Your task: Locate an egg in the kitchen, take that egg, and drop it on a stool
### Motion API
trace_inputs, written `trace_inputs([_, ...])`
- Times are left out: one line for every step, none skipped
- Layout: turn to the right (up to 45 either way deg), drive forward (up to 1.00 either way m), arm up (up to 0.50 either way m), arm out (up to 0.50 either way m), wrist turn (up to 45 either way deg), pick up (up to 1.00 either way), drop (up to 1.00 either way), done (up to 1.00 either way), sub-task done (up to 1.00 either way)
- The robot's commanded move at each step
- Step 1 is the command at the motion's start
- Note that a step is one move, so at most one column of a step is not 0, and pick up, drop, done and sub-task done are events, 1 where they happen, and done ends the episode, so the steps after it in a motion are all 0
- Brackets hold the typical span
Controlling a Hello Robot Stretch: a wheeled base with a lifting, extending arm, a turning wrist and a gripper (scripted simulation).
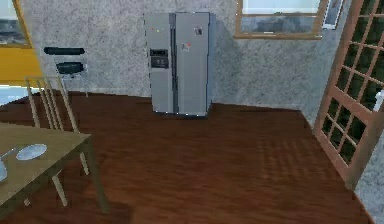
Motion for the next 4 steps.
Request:
trace_inputs([0.0,1.00,0.00,0.00,0.0,0.00,0.00,0.00,0.00])
trace_inputs([0.0,0.20,0.00,0.00,0.0,0.00,0.00,0.00,0.00])
trace_inputs([-27.0,0.00,0.00,0.00,0.0,0.00,0.00,0.00,0.00])
trace_inputs([0.0,1.00,0.00,0.00,0.0,0.00,0.00,0.00,0.00])
